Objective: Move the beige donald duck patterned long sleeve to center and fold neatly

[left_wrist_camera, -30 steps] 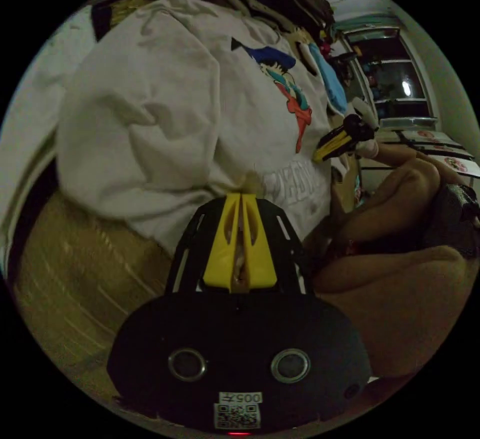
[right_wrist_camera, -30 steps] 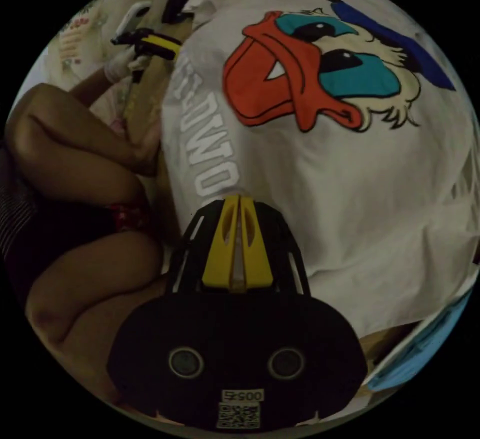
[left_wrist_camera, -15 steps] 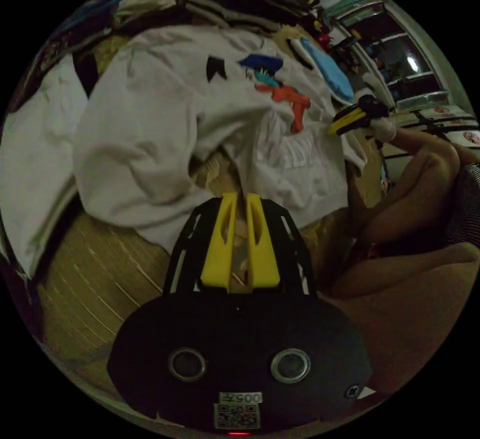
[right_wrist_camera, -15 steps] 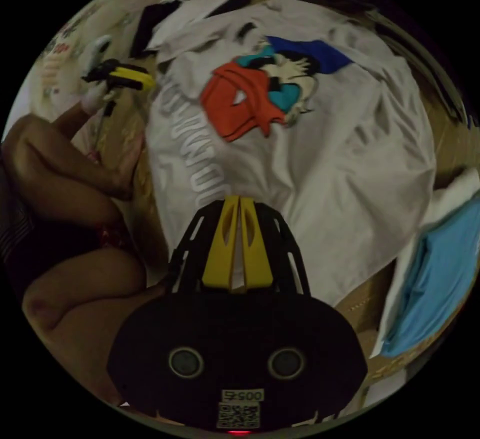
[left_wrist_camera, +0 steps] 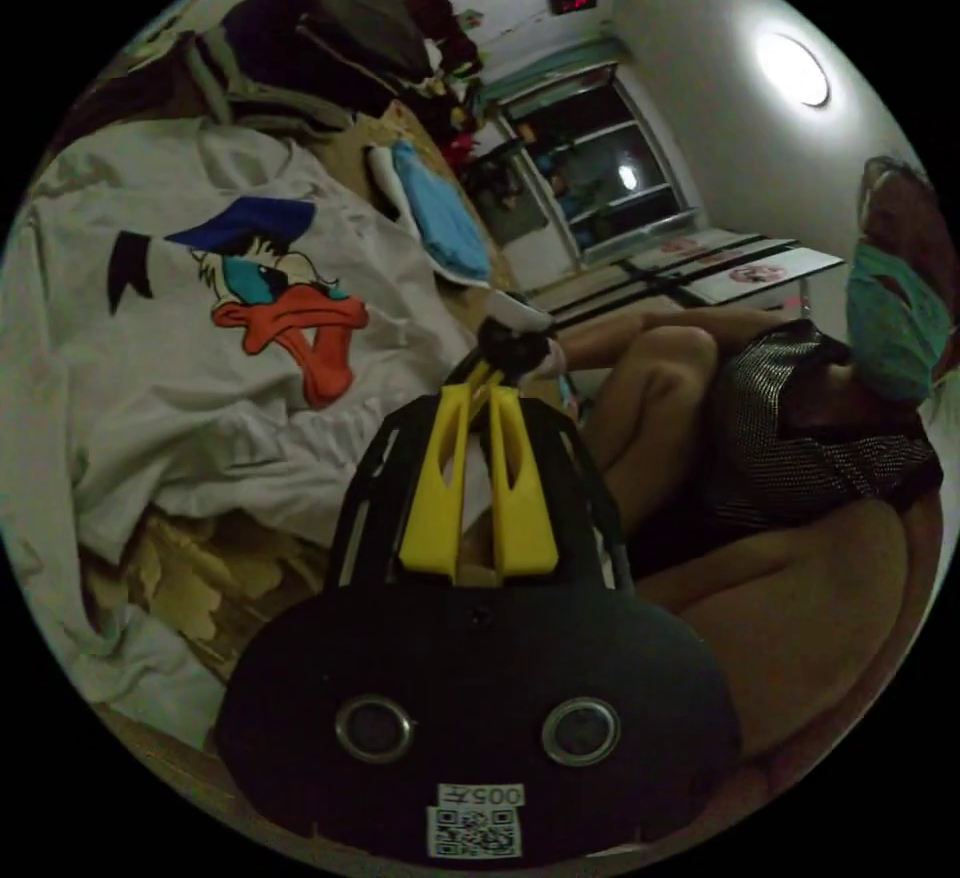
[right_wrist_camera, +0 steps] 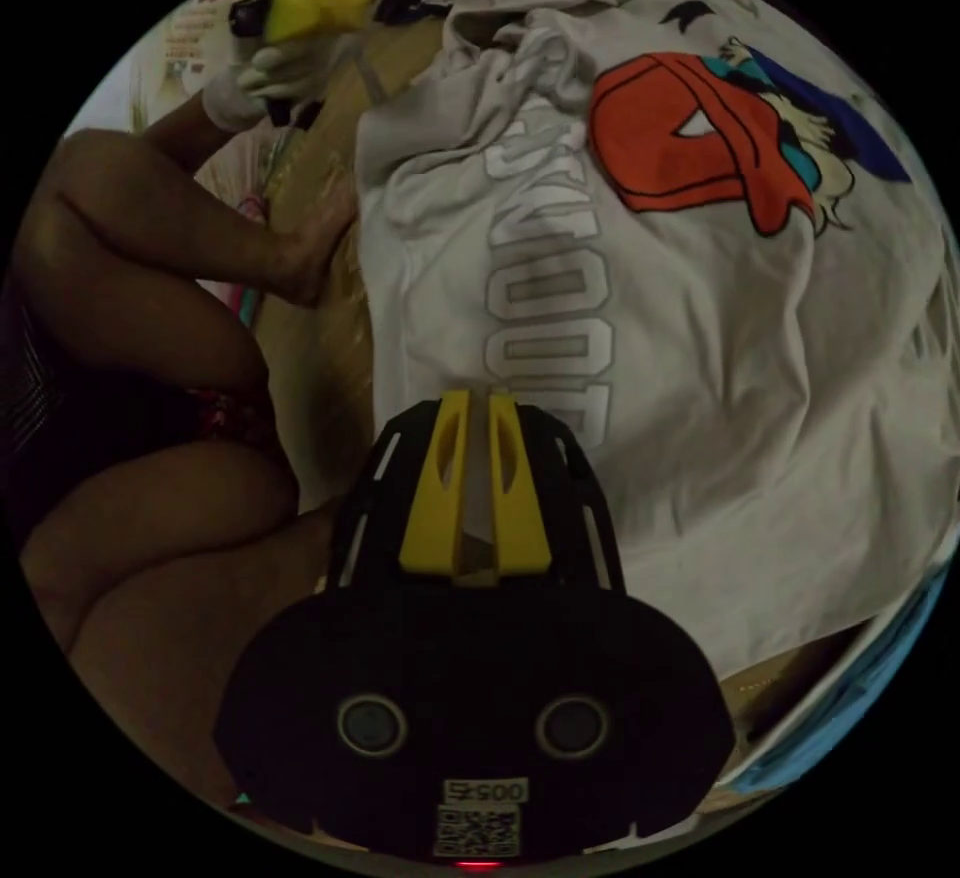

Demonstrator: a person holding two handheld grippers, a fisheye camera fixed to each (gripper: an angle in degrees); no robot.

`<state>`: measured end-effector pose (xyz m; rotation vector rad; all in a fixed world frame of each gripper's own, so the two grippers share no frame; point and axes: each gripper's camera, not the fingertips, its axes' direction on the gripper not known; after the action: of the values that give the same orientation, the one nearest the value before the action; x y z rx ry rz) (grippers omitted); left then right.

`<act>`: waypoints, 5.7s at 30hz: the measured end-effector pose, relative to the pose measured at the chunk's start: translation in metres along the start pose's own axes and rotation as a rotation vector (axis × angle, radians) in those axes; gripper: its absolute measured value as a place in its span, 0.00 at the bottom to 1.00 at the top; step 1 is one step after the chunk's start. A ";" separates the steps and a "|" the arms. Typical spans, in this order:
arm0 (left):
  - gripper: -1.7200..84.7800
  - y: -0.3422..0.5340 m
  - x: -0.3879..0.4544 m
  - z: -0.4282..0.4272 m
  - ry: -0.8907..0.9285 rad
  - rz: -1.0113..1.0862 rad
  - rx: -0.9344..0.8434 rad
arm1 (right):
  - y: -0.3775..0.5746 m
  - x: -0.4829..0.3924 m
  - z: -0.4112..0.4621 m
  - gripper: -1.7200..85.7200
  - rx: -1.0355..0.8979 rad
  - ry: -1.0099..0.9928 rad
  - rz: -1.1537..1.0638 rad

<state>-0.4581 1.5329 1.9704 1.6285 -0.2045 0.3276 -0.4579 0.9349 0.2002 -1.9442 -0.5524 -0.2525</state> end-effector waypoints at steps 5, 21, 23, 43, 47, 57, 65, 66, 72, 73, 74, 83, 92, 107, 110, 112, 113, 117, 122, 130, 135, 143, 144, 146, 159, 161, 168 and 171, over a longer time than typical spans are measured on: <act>0.06 0.058 -0.032 -0.034 -0.551 -0.306 0.143 | 0.006 0.019 -0.005 0.05 0.030 -0.023 -0.026; 0.07 0.028 -0.089 0.019 -0.353 -0.252 -0.075 | 0.018 0.007 0.018 0.01 -0.002 0.392 -0.251; 0.07 0.013 -0.095 0.025 -0.399 -0.275 -0.132 | 0.020 0.012 0.015 0.00 0.007 0.374 -0.243; 0.02 0.138 -0.099 -0.092 -0.593 -0.866 0.078 | 0.058 0.035 -0.046 0.01 0.007 -0.100 -0.044; 0.06 0.091 -0.104 -0.076 -0.685 -0.674 0.001 | 0.064 0.033 -0.057 0.01 0.022 -0.132 0.002; 0.08 0.016 -0.124 -0.027 -0.694 -0.523 -0.416 | 0.082 -0.014 -0.090 0.01 -0.021 -0.031 -0.067; 0.07 -0.007 -0.115 -0.058 -0.815 -0.657 -0.483 | 0.089 -0.057 -0.102 0.01 -0.066 -0.221 -0.133; 0.07 -0.010 -0.112 -0.059 -0.811 -0.648 -0.472 | 0.093 -0.060 -0.110 0.01 -0.063 -0.240 -0.125; 0.03 -0.040 -0.053 -0.101 -0.840 -0.646 -0.236 | 0.134 -0.057 -0.220 0.01 0.211 -0.226 -0.024; 0.02 -0.056 -0.037 -0.116 -0.870 -0.612 -0.154 | 0.141 -0.053 -0.247 0.01 0.282 -0.133 0.030; 0.02 -0.081 -0.022 -0.130 -0.907 -0.535 -0.087 | 0.145 -0.051 -0.260 0.01 0.315 -0.071 0.066; 0.04 -0.340 -0.035 -0.081 -0.890 -0.042 -0.308 | 0.142 -0.045 -0.372 0.01 0.410 0.379 0.242; 0.13 -0.439 -0.074 0.000 -1.092 0.056 -0.386 | 0.123 -0.069 -0.385 0.05 0.392 0.678 0.361; 0.04 -0.476 -0.050 -0.017 -0.888 0.186 -0.317 | 0.184 -0.106 -0.433 0.01 0.517 0.608 0.444; 0.03 -0.483 -0.051 -0.039 -0.792 0.126 -0.227 | 0.201 -0.106 -0.448 0.00 0.565 0.588 0.490; 0.03 -0.484 -0.056 -0.056 -0.755 0.068 -0.158 | 0.216 -0.105 -0.457 0.00 0.617 0.527 0.532; 0.03 -0.485 -0.063 -0.064 -0.767 0.014 -0.127 | 0.218 -0.104 -0.457 0.00 0.618 0.521 0.543; 0.04 -0.486 -0.088 -0.058 -0.865 -0.115 -0.209 | 0.222 -0.093 -0.449 0.01 0.547 0.518 0.640; 0.09 -0.459 -0.062 -0.071 -0.816 -0.079 -0.011 | 0.252 -0.104 -0.462 0.01 0.643 0.524 0.682; 0.09 -0.371 0.013 -0.060 -0.775 0.152 -0.238 | 0.283 -0.172 -0.423 0.07 0.525 0.018 0.194; 0.09 -0.283 0.050 -0.010 -0.701 0.217 -0.555 | 0.268 -0.233 -0.356 0.11 0.208 0.027 -0.042; 0.09 -0.157 0.080 0.026 -0.573 0.100 -0.690 | 0.258 -0.270 -0.313 0.09 0.106 0.279 -0.240; 0.09 -0.151 0.081 0.026 -0.578 0.096 -0.693 | 0.256 -0.268 -0.305 0.07 0.065 0.320 -0.247; 0.09 -0.136 0.088 0.014 -0.641 0.090 -0.667 | 0.257 -0.262 -0.295 0.04 -0.007 0.357 -0.236; 0.08 -0.005 0.096 -0.116 -0.787 -0.384 -0.097 | 0.381 -0.098 -0.358 0.01 0.704 -0.245 0.734; 0.09 0.017 0.100 -0.107 -0.777 -0.400 -0.085 | 0.385 -0.087 -0.356 0.00 0.679 -0.203 0.759; 0.16 0.037 0.122 -0.033 -0.951 -0.072 -0.436 | 0.380 -0.050 -0.351 0.00 0.630 -0.168 0.773; 0.14 0.043 0.116 -0.019 -1.051 0.023 -0.548 | 0.379 -0.036 -0.348 0.00 0.612 -0.165 0.766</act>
<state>-0.3648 1.5555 2.0500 1.1098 -1.0092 -0.5654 -0.2803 0.4817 0.0297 -1.4440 0.0512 0.5133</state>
